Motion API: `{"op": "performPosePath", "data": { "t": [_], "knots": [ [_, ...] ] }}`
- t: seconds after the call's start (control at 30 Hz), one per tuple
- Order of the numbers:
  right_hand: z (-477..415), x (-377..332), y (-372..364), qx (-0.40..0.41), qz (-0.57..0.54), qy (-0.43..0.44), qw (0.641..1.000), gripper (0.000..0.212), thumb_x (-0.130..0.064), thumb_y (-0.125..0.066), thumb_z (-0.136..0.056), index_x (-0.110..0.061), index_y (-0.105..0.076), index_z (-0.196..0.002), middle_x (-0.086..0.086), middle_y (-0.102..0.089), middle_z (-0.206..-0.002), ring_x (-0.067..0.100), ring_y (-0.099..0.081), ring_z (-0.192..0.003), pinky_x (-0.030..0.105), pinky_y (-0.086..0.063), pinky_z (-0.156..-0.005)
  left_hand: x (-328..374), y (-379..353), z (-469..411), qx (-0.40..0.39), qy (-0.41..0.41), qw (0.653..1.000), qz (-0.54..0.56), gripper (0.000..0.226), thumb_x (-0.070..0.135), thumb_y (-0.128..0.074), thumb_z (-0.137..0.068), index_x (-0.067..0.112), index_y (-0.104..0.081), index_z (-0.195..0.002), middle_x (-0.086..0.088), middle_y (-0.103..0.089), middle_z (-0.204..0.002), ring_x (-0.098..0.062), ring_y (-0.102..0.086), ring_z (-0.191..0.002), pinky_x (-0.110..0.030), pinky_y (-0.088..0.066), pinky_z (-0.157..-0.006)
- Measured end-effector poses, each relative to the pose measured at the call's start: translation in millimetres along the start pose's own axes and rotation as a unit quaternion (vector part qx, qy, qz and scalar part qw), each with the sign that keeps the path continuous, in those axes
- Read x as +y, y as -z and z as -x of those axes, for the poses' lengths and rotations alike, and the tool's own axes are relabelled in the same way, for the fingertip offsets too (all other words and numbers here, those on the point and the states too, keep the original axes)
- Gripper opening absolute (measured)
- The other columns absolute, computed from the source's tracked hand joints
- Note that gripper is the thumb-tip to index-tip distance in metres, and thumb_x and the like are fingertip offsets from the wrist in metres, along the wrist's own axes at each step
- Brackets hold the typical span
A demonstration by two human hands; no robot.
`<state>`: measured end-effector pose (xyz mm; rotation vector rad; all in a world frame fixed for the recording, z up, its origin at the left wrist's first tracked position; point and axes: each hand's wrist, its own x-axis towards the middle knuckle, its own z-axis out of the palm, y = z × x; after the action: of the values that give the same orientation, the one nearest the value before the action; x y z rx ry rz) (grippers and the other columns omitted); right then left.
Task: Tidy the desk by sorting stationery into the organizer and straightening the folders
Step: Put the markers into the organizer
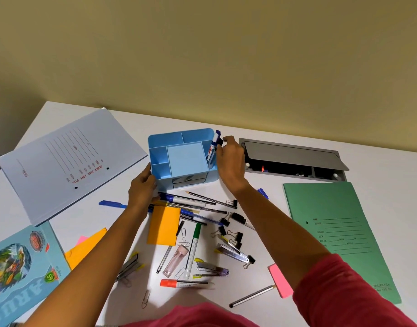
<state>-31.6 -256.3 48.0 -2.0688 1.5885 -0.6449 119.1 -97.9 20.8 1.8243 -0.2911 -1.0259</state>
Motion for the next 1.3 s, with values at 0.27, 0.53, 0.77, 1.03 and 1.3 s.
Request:
{"op": "performPosePath", "data": {
  "t": [0.27, 0.53, 0.77, 1.03, 1.3],
  "knots": [
    [16.5, 35.9, 27.7, 0.086, -0.040, -0.013, 0.995, 0.023, -0.014, -0.051, -0.097, -0.002, -0.056, -0.116, 0.017, -0.065, -0.104, 0.025, -0.063, -0.091, 0.027, -0.050, -0.075, -0.6, 0.9, -1.1, -0.005, 0.002, 1.000, 0.002, 0.046, 0.019, -0.041, -0.101, 0.031, -0.035, -0.145, -0.009, -0.045, -0.145, -0.033, -0.049, -0.125, -0.054, -0.051, -0.093],
    [57.3, 127.5, 39.6, 0.010, 0.089, -0.099, 0.991, 0.029, -0.009, -0.062, -0.090, 0.003, -0.058, -0.116, 0.023, -0.061, -0.112, 0.035, -0.055, -0.103, 0.037, -0.046, -0.086, 0.8, 0.1, 0.9, -0.005, 0.005, 1.000, 0.012, 0.045, 0.019, -0.039, -0.101, 0.031, -0.036, -0.145, -0.008, -0.043, -0.146, -0.033, -0.047, -0.128, -0.053, -0.051, -0.093],
    [67.7, 154.8, 38.8, -0.102, 0.197, -0.086, 0.971, 0.028, -0.018, -0.063, -0.090, -0.007, -0.053, -0.115, 0.013, -0.060, -0.112, 0.026, -0.057, -0.097, 0.036, -0.051, -0.084, 2.4, -0.4, 2.6, -0.003, 0.010, 1.000, 0.017, 0.045, 0.021, -0.041, -0.101, 0.032, -0.037, -0.144, -0.008, -0.043, -0.147, -0.033, -0.046, -0.129, -0.052, -0.051, -0.093],
    [50.6, 110.0, 49.1, 0.042, 0.121, 0.063, 0.990, 0.038, -0.008, -0.060, -0.091, -0.003, -0.052, -0.127, 0.020, -0.062, -0.114, 0.030, -0.064, -0.093, 0.035, -0.057, -0.078, 3.1, 0.1, 3.1, -0.002, 0.012, 1.000, 0.012, 0.045, 0.022, -0.042, -0.101, 0.032, -0.036, -0.144, -0.008, -0.044, -0.147, -0.032, -0.046, -0.130, -0.049, -0.051, -0.088],
    [26.8, 21.4, 42.3, 0.139, -0.182, 0.192, 0.954, 0.032, -0.014, -0.054, -0.095, -0.008, -0.051, -0.127, 0.005, -0.053, -0.110, 0.000, -0.054, -0.092, 0.009, -0.048, -0.082, 2.7, 2.7, 2.6, -0.005, 0.015, 1.000, 0.007, 0.046, 0.021, -0.042, -0.100, 0.031, -0.037, -0.145, -0.007, -0.046, -0.144, -0.031, -0.049, -0.126, -0.051, -0.050, -0.094]
  ]
}}
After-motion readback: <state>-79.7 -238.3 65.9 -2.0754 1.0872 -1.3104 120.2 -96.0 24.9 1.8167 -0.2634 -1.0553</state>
